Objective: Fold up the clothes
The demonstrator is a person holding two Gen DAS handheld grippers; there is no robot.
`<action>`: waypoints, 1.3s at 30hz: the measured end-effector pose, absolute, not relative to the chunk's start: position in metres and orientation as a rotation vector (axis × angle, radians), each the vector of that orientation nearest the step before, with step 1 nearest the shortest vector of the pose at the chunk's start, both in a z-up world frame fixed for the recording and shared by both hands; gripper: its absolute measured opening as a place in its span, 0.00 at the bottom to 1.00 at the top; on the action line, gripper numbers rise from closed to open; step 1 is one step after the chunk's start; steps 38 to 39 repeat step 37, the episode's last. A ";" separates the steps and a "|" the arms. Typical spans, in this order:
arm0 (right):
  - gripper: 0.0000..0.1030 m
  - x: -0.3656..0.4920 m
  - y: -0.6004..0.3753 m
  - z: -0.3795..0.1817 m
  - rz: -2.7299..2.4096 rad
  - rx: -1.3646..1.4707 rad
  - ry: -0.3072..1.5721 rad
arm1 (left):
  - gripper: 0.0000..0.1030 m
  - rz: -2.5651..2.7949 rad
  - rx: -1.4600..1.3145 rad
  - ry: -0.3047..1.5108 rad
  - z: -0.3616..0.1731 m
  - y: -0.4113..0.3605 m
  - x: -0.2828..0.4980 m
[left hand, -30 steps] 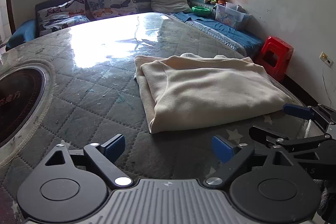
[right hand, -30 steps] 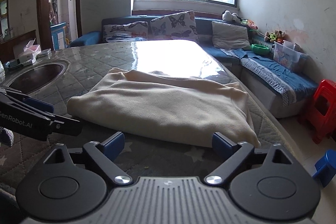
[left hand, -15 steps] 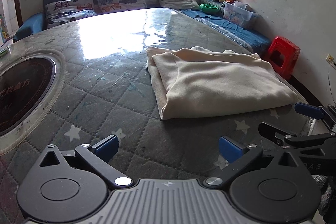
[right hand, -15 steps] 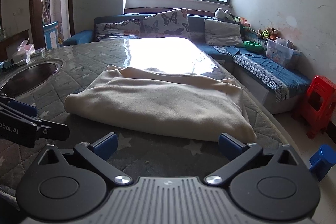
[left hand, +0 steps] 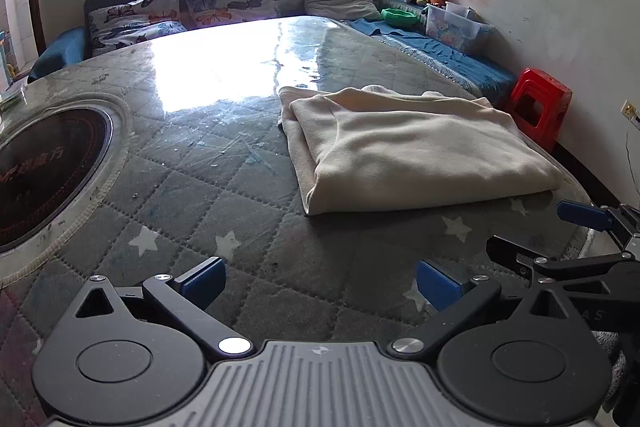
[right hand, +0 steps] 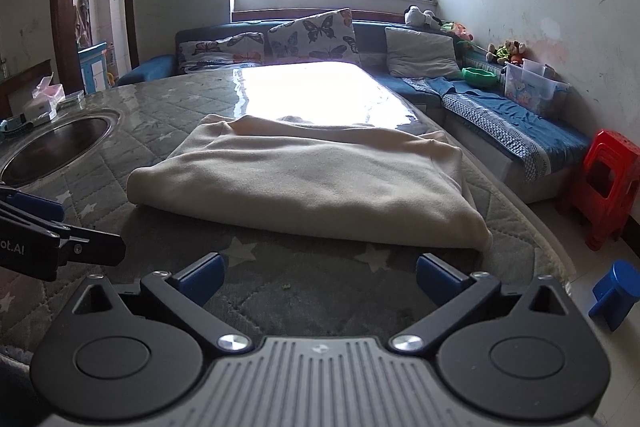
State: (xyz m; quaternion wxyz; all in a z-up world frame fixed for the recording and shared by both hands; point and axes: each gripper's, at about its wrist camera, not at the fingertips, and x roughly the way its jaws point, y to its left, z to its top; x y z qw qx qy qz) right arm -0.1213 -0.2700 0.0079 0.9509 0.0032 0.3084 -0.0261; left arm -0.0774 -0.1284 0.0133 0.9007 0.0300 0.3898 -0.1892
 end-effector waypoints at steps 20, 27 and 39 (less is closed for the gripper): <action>1.00 -0.127 -0.269 0.009 -0.050 0.026 0.621 | 1.00 -0.392 0.073 0.798 0.015 -0.134 -0.085; 1.00 -0.126 -0.268 0.009 -0.045 0.025 0.622 | 1.00 -0.395 0.075 0.799 0.014 -0.136 -0.086; 1.00 -0.124 -0.266 0.008 -0.030 0.029 0.626 | 1.00 -0.410 0.081 0.797 0.016 -0.139 -0.086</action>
